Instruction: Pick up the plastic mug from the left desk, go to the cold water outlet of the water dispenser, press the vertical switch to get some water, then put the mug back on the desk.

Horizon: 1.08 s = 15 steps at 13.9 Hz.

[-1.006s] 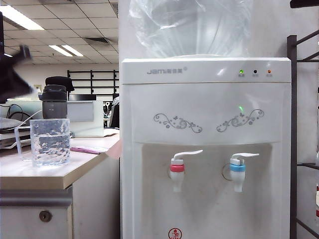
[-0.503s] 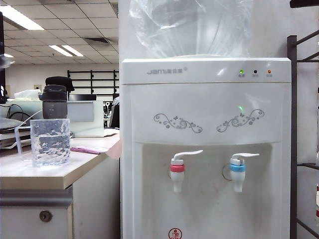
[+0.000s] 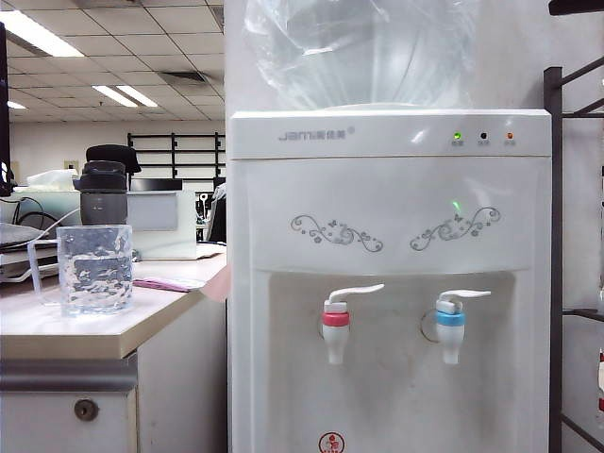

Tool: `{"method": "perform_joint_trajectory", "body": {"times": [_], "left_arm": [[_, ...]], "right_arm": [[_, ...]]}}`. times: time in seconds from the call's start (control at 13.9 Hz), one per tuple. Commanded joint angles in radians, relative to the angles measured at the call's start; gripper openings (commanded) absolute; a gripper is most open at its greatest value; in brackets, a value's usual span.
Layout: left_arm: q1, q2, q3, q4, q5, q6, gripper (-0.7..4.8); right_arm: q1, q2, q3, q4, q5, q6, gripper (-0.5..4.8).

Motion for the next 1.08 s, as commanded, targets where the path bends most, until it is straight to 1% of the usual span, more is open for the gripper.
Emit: {"method": "perform_joint_trajectory", "body": {"times": [0.07,0.22,0.36,0.5,0.57,0.65,0.72,0.79,1.08], "left_arm": [[0.066,-0.092,0.000,-0.018,0.000,0.009,0.22],[0.103,-0.156,-0.011,-0.026,0.000,0.007,0.22],[0.110,-0.204,-0.024,-0.073,0.005,0.004,0.22],[0.104,-0.252,-0.056,-0.122,0.059,0.004,0.22],[0.104,-0.259,-0.056,-0.151,0.069,0.006,0.22],[0.061,-0.259,-0.056,-0.165,0.022,0.012,0.22],[0.050,-0.259,-0.056,-0.166,0.009,0.013,0.22],[0.042,-0.259,-0.056,-0.165,-0.030,0.012,0.22],[0.043,-0.259,-0.056,-0.167,-0.040,0.031,0.22]], "right_arm": [[0.000,-0.002,0.006,0.010,-0.001,0.005,-0.05],[0.000,-0.003,0.006,0.010,-0.001,0.005,-0.05],[0.000,-0.003,0.006,0.010,-0.001,0.005,-0.05],[0.000,-0.003,0.006,0.010,-0.001,0.005,-0.05],[0.000,-0.002,0.006,0.011,-0.001,0.005,-0.05],[0.000,-0.002,0.006,0.010,-0.001,0.005,-0.05],[0.000,-0.002,0.006,0.010,-0.001,0.005,-0.05],[0.000,-0.002,0.006,0.010,-0.001,0.005,-0.05],[0.000,-0.002,0.006,0.010,-0.001,0.005,-0.05]]}}
